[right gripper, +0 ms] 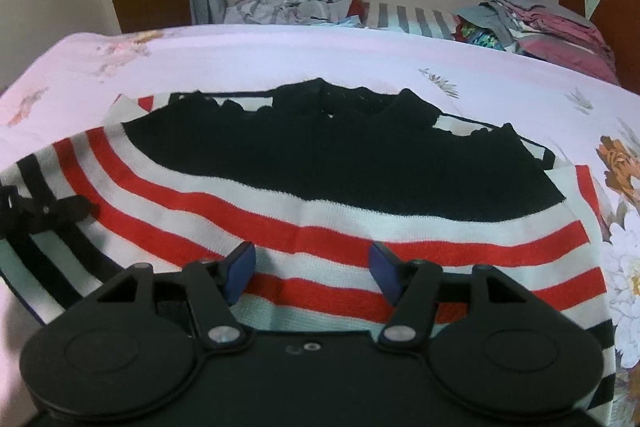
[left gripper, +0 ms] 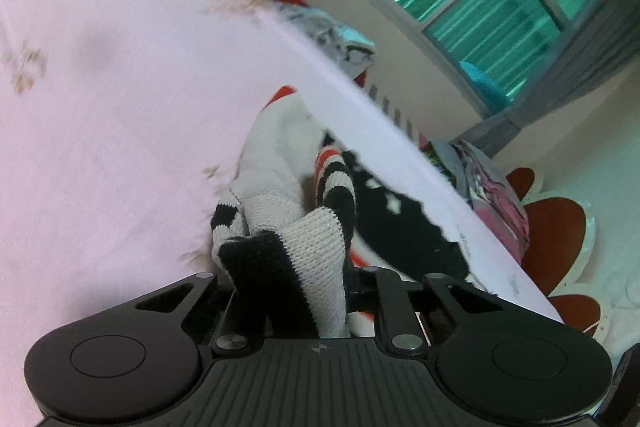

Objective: Fold small clothes

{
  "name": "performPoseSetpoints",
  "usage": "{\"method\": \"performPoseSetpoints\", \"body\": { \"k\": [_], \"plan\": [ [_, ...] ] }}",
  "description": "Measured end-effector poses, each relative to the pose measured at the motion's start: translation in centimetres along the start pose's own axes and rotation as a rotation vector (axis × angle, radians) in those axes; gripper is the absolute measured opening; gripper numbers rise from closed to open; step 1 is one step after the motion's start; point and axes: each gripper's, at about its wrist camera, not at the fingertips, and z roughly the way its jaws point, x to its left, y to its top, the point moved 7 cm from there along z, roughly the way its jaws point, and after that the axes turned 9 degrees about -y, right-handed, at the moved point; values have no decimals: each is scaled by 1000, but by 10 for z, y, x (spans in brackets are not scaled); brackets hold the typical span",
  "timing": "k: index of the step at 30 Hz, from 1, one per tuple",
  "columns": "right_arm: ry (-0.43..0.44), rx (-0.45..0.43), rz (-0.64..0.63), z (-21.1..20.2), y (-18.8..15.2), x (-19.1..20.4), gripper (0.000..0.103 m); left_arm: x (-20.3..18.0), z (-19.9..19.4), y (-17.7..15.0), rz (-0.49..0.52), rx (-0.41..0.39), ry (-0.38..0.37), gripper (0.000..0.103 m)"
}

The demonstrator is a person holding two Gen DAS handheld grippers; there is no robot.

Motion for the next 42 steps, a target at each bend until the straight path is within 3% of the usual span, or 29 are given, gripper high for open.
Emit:
{"method": "performPoseSetpoints", "body": {
  "k": [6,12,18,23,26,27,28,34,37,42],
  "plan": [
    [22,-19,30,-12,2,-23,63,-58,-9,12,164,-28,-56,16],
    [6,-44,85,-28,1,-68,63,-127,3,-1,378,-4,-125,16],
    [-59,-42,173,-41,-13,-131,62,-179,29,-48,522,102,-202,16],
    [-101,-23,241,-48,-29,-174,62,-199,45,-106,678,221,-164,19],
    [-81,-27,285,-55,-31,-189,62,-208,42,-126,778,258,-157,52],
    [-65,-28,301,-56,-30,-191,62,-214,38,-131,797,268,-176,72],
    [-38,-29,318,-57,-28,-192,63,-221,35,-133,807,275,-188,82],
    [166,30,397,-51,-16,-176,72,-226,-5,-131,799,317,-236,83],
    [222,76,382,-39,-15,-158,73,-213,-27,-111,728,267,-219,83],
    [291,132,444,-15,-15,-143,74,-173,-60,-53,568,138,-116,83]
  ]
}}
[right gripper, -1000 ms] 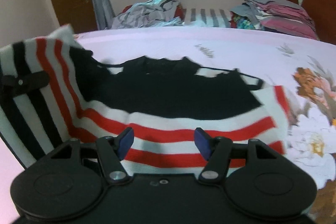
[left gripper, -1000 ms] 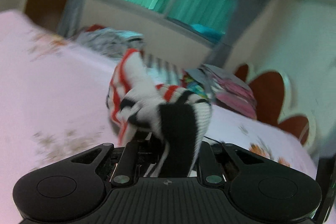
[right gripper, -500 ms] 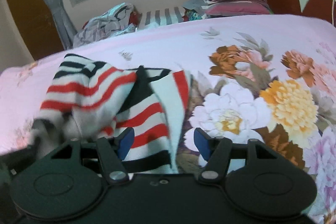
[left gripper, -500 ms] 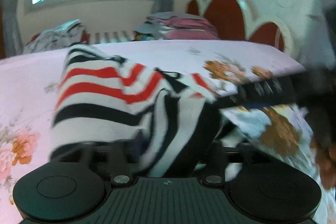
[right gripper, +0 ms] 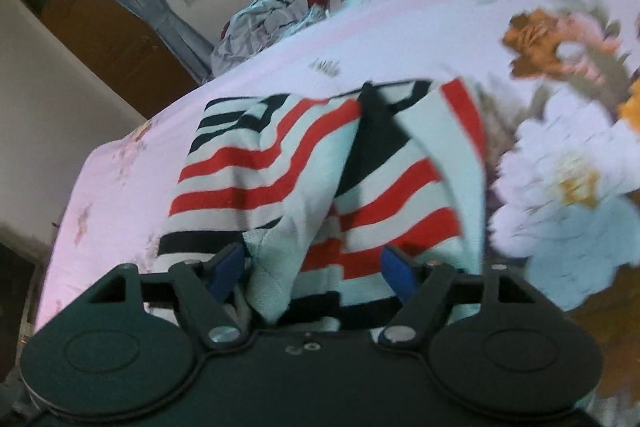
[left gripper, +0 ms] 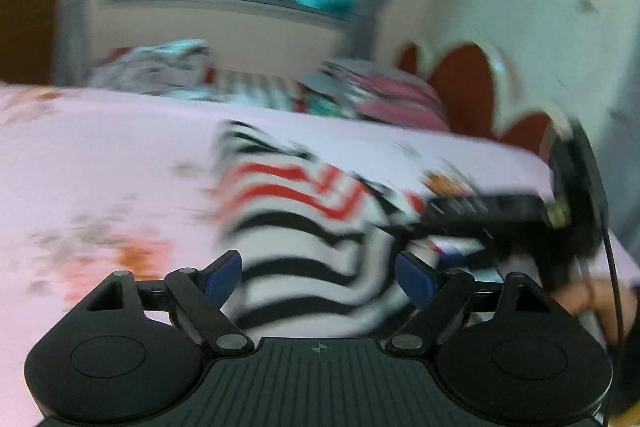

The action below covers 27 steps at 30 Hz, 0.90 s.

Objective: Fold small clothes

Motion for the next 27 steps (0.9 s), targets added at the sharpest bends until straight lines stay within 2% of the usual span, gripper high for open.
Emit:
{"method": "performPoseSetpoints", "body": {
  "k": [4,7,11,14,18,21,23,24,26,27],
  "plan": [
    [63,40,89,11,2,2,75,38,-13,1,-78,-16,87,83],
    [107,34,141,9,7,0,77,50,-17,0,-117,-27,105,83],
    [119,53,157,11,10,-1,81,48,3,-3,-112,-12,95,83],
    [161,57,214,10,12,-5,84,41,27,-1,-96,21,75,83],
    [119,63,182,15,14,-4,83,36,51,-9,-95,76,50,83],
    [56,70,103,22,10,4,59,36,66,-16,-117,108,38,83],
    [34,58,85,26,10,7,57,39,70,-16,-139,108,40,83],
    [21,55,74,28,11,8,53,41,71,-15,-147,102,44,83],
    [-2,26,24,25,11,12,30,45,71,-10,-161,89,56,83],
    [0,10,7,21,12,14,27,47,72,-7,-169,83,57,83]
  ]
}}
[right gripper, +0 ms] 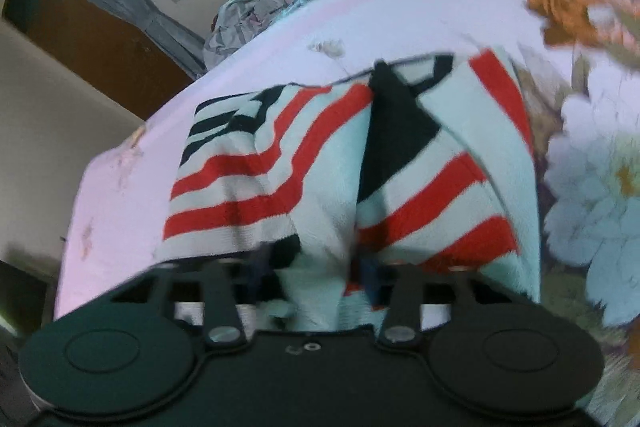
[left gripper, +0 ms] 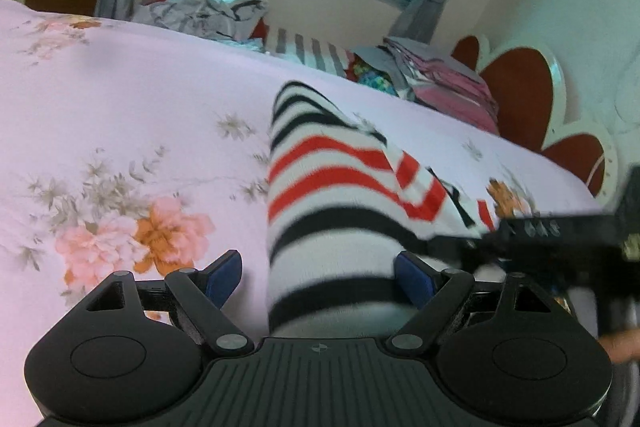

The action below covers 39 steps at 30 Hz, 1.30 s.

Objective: Fold small clothes

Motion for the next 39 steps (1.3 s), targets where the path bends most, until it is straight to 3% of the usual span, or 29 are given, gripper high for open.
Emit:
{"method": "performPoseSetpoints", "body": {
  "k": [5,9,13,15,20,23,26,27,28,29,34,39],
  "plan": [
    [-103,-172,-181,-37,5,7,20,-4,5,10,10,-8,-17,83],
    [-190,-262,-244,-63,12,-5,20,-22,12,9,36,3,-56,83],
    [-204,-200,-193,-56,6,-33,20,-39,24,-3,70,43,-81,83],
    [-213,-170,-169,-47,-2,-44,19,-43,28,-8,117,47,-51,83],
    [-242,-216,-135,-60,-12,-52,10,-39,28,-9,108,68,-50,83],
    [-207,-192,-109,-62,-16,-54,10,-36,27,-13,95,75,-45,83],
    [-181,-167,-103,-61,-14,-52,29,-36,28,-16,96,78,-40,83],
    [-164,-152,-87,-61,-14,-53,41,-35,28,-17,91,78,-41,83],
    [-156,-143,-69,-61,-14,-54,60,-35,28,-17,88,78,-41,83],
    [-152,-135,-55,-61,-16,-55,64,-35,27,-17,87,79,-41,83],
    [-168,-103,-80,-55,-34,-52,40,-35,26,-19,92,83,-43,83],
    [-205,-126,-168,-69,-35,-39,34,-37,24,-18,92,83,-36,83]
  ]
}}
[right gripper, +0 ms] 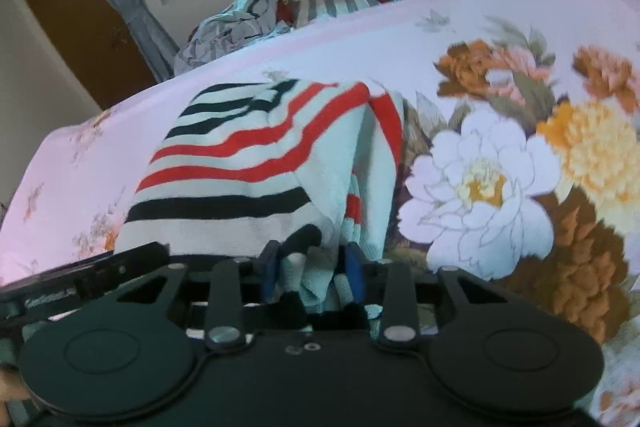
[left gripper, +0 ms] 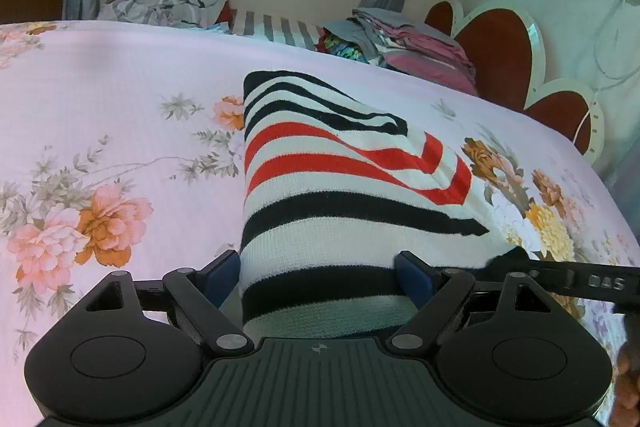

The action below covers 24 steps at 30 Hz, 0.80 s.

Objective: Fold small clothes

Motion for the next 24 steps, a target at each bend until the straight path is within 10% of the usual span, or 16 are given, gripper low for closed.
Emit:
{"method": "performPoseSetpoints", "body": {
  "k": [14,18,24],
  "plan": [
    [89,107,134,5,-29,-10,41,0,-3,0,10,1,7,83],
    [87,95,108,6,-26,-4,14,0,-3,-1,7,3,9,83],
    [-43,3,-85,-30,-28,-11,6,-10,-4,1,8,-11,-12,83]
  ]
}}
